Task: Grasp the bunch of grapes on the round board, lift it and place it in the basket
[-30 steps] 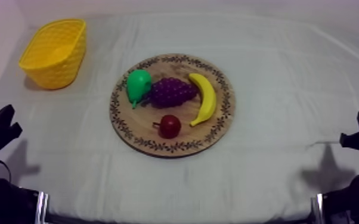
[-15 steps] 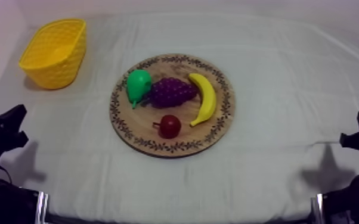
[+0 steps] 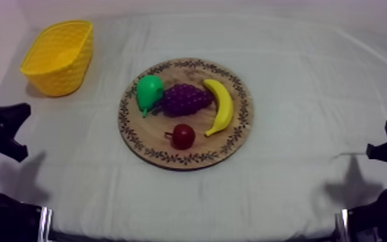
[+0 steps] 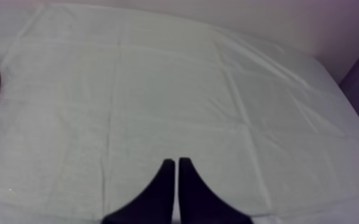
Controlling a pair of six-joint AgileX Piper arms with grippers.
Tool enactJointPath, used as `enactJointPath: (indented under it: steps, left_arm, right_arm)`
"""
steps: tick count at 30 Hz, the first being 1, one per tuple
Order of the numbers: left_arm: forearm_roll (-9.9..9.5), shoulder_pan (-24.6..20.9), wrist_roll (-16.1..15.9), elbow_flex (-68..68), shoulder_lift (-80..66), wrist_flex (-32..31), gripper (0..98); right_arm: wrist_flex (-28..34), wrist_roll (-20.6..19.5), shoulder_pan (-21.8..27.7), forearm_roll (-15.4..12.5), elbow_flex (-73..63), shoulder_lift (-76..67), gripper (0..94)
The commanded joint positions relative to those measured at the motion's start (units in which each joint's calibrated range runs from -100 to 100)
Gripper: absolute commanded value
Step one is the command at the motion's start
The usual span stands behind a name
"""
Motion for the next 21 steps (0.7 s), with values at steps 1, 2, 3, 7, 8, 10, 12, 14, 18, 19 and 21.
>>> enactJointPath:
  steps: [1, 2, 3, 7, 8, 10, 12, 14, 18, 19, 21]
  left_arm:
    - [0.47, 0.5, -4.5, -8.5, 9.5, 1.8, 0.0]
    - [0.88, 0.8, -5.5, -10.4, 11.8, 2.6, 0.0]
    - [1.34, 1.0, -6.6, -12.2, 14.1, 3.2, 0.0]
    - [2.86, 2.3, -10.7, -18.6, 22.9, 5.0, 0.0]
    - [3.02, 2.8, -11.6, -20.3, 25.1, 5.9, 0.0]
    - [3.15, 3.7, -13.5, -24.2, 29.7, 8.3, 0.0]
    - [3.16, 4.3, -14.9, -28.7, 34.5, 11.7, 0.0]
    - [3.29, 4.7, -15.7, -33.9, 39.3, 15.6, 0.0]
    - [3.67, 5.1, -15.2, -43.6, 48.7, 21.7, 0.0]
    - [3.76, 5.4, -15.0, -45.6, 50.9, 22.5, 0.0]
    - [4.00, 6.2, -14.7, -49.1, 55.1, 23.1, 0.0]
  right_arm:
    - [0.0, 0.0, 0.0, 0.0, 0.0, 0.0, 0.3]
    - [0.0, 0.0, 0.0, 0.0, 0.0, 0.0, 0.3]
    - [0.0, 0.0, 0.0, 0.0, 0.0, 0.0, 0.3]
    - [0.0, 0.0, 0.0, 0.0, 0.0, 0.0, 0.3]
    - [0.0, 0.0, 0.0, 0.0, 0.0, 0.0, 0.3]
    - [0.0, 0.0, 0.0, 0.0, 0.0, 0.0, 0.3]
    - [0.0, 0.0, 0.0, 0.0, 0.0, 0.0, 0.3]
    - [0.0, 0.0, 0.0, 0.0, 0.0, 0.0, 0.3]
    - [0.0, 0.0, 0.0, 0.0, 0.0, 0.0, 0.3]
    - [0.0, 0.0, 0.0, 0.0, 0.0, 0.0, 0.3]
    - [0.0, 0.0, 0.0, 0.0, 0.0, 0.0, 0.3]
